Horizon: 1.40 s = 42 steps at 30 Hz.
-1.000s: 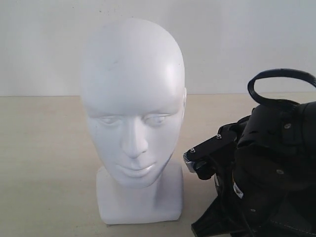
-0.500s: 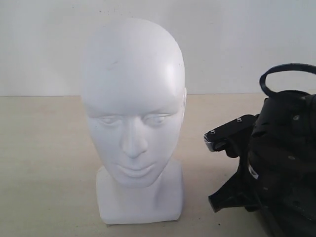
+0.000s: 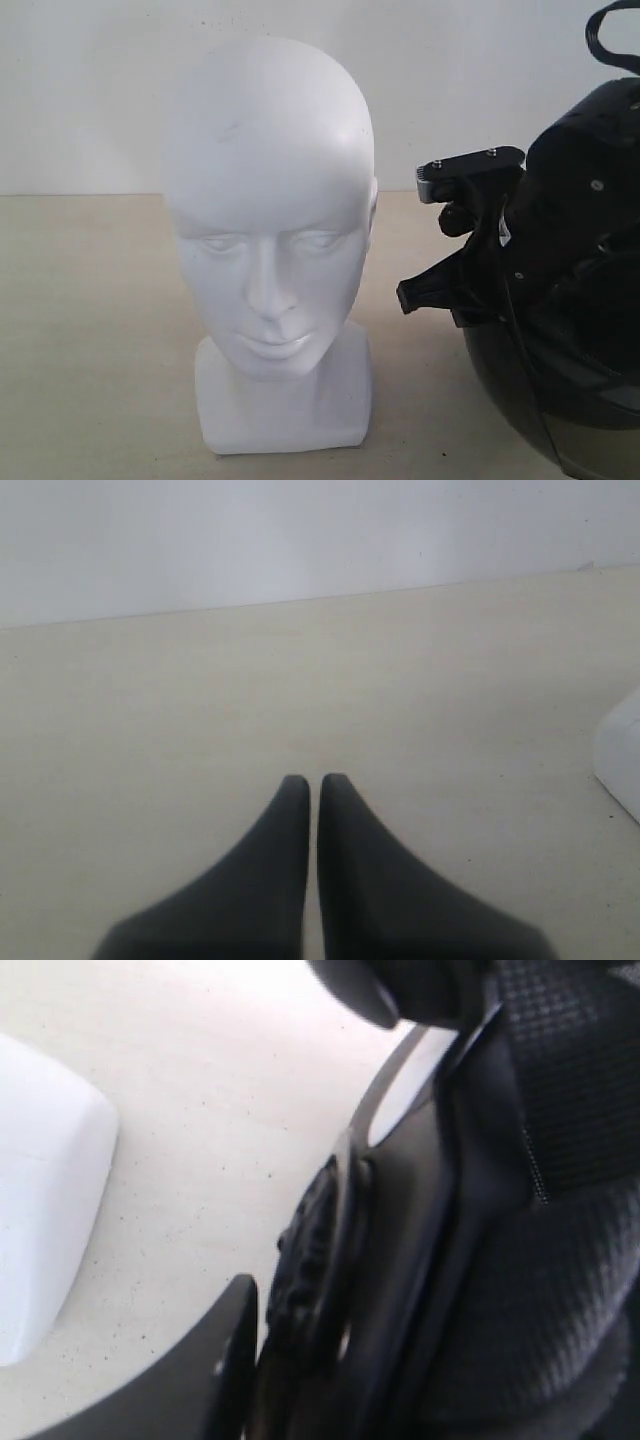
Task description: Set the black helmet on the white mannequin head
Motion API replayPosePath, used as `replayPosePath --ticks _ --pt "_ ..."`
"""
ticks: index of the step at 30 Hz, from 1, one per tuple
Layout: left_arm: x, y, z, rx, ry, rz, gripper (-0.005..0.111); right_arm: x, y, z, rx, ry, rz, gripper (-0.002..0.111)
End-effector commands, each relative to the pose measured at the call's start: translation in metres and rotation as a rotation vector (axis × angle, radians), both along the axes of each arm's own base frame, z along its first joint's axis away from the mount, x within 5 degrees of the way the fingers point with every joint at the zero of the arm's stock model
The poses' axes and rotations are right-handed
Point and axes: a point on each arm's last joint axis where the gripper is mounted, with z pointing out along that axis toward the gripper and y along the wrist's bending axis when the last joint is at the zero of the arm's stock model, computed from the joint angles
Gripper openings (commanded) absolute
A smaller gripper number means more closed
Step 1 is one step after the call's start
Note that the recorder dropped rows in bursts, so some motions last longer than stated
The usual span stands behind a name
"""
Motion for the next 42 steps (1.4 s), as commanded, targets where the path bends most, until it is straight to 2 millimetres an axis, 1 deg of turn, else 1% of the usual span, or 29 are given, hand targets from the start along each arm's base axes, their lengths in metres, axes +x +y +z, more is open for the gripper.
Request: replayPosePath --ticks 1,2,4,5,6,7,8,9,10,12,13,14,16,18,22,25,31,34,37,42 --pt "0.000 0.000 0.000 -0.015 -0.009 0.001 0.004 0.006 -0.003 0.017 -0.024 -0.058 0.023 0.000" --pt "0.000 0.000 0.000 -0.015 -0.009 0.001 0.004 0.005 -0.003 0.021 -0.022 -0.064 0.020 0.000" --pt "0.000 0.000 0.000 -0.015 -0.009 0.001 0.004 0.004 -0.004 0.037 -0.010 -0.096 0.019 0.000" --pt "0.000 0.000 0.000 -0.015 -0.009 0.001 0.004 0.003 -0.006 0.050 0.003 -0.122 0.012 0.000" --pt "0.000 0.000 0.000 -0.015 -0.009 0.001 0.004 0.001 -0.007 0.057 0.010 -0.136 0.009 0.000" --pt "0.000 0.000 0.000 -0.015 -0.009 0.001 0.004 -0.003 -0.010 0.071 0.020 -0.168 0.007 0.000" --pt "0.000 0.000 0.000 -0.015 -0.009 0.001 0.004 -0.006 -0.012 0.075 0.020 -0.176 0.010 0.000" --pt "0.000 0.000 0.000 -0.015 -0.009 0.001 0.004 -0.013 -0.016 0.088 0.036 -0.210 0.008 0.000" --pt "0.000 0.000 0.000 -0.015 -0.009 0.001 0.004 -0.016 -0.018 0.094 0.044 -0.228 0.010 0.000" --pt "0.000 0.000 0.000 -0.015 -0.009 0.001 0.004 -0.036 -0.030 0.125 0.099 -0.322 0.006 0.000" --pt "0.000 0.000 0.000 -0.015 -0.009 0.001 0.004 -0.044 -0.035 0.135 0.124 -0.358 0.005 0.000" --pt "0.000 0.000 0.000 -0.015 -0.009 0.001 0.004 -0.056 -0.039 0.149 0.160 -0.413 0.015 0.000" --pt "0.000 0.000 0.000 -0.015 -0.009 0.001 0.004 -0.078 -0.046 0.170 0.211 -0.499 0.050 0.000" --pt "0.000 0.000 0.000 -0.015 -0.009 0.001 0.004 -0.096 -0.053 0.184 0.253 -0.554 0.066 0.000" --pt "0.000 0.000 0.000 -0.015 -0.009 0.001 0.004 -0.108 -0.061 0.194 0.269 -0.604 0.075 0.000" --pt "0.000 0.000 0.000 -0.015 -0.009 0.001 0.004 -0.114 -0.063 0.203 0.266 -0.693 0.138 0.000" --pt "0.000 0.000 0.000 -0.015 -0.009 0.001 0.004 -0.133 -0.068 0.238 0.391 -0.995 0.228 0.000" --pt "0.000 0.000 0.000 -0.015 -0.009 0.001 0.004 -0.147 -0.073 0.251 0.428 -1.164 0.280 0.000" --pt "0.000 0.000 0.000 -0.015 -0.009 0.001 0.004 -0.158 -0.076 0.251 0.426 -1.305 0.340 0.000" --pt "0.000 0.000 0.000 -0.015 -0.009 0.001 0.004 -0.175 -0.073 0.233 0.416 -1.513 0.488 0.000"
